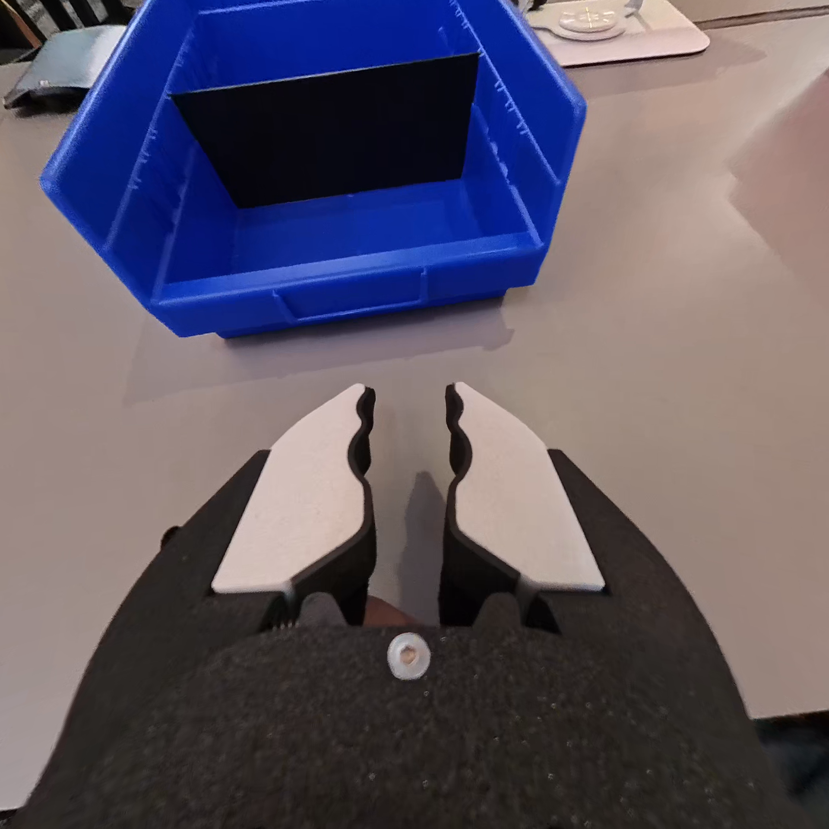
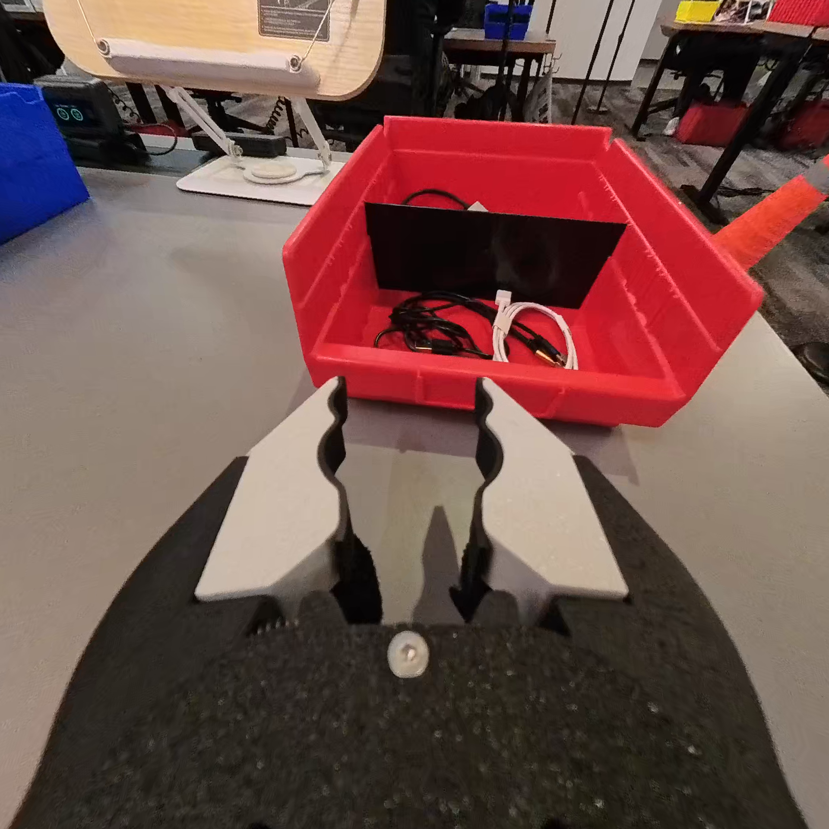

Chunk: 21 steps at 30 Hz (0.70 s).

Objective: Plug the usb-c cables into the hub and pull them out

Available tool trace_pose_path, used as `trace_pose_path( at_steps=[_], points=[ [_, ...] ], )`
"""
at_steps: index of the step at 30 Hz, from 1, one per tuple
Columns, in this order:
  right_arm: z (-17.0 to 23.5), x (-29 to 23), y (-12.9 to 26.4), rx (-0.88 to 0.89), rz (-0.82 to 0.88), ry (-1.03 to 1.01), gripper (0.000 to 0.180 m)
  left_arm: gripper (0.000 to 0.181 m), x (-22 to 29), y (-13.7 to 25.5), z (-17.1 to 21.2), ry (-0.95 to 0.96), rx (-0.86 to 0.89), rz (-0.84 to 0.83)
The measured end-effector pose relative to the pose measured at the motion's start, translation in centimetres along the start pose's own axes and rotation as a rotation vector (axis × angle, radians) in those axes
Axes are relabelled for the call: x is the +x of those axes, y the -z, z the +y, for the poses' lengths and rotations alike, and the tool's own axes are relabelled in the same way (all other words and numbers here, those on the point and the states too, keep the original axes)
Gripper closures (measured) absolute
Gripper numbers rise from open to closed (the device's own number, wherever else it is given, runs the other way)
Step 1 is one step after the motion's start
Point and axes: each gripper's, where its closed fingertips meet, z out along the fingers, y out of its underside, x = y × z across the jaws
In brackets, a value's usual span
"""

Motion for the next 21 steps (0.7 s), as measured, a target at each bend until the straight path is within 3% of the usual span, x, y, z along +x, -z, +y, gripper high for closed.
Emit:
trace_pose_path(
  at_steps=[11, 15, 18, 21],
  points=[
    [-0.6, -1.6, -0.1, 0.019, -0.055, 0.053, 0.117, 0.155, 1.1, 1.1, -2.3, -0.049, 0.12, -0.021],
    [-1.3, -6.4, -2.5, -0.015, -0.198, 0.054, 0.11, 0.146, 3.4, 1.1, -3.5, -0.097, 0.191, -0.003],
    [-3.3, -7.1, -5.6, -0.033, -0.143, 0.064, 0.106, 0.13, 3.5, 1.0, -3.2, -0.149, 0.17, -0.099],
    [-3.5, -7.8, -7.8, -0.077, -0.125, 0.065, 0.109, 0.115, 4.5, 0.8, -2.6, -0.188, 0.164, -0.079]
  ],
)
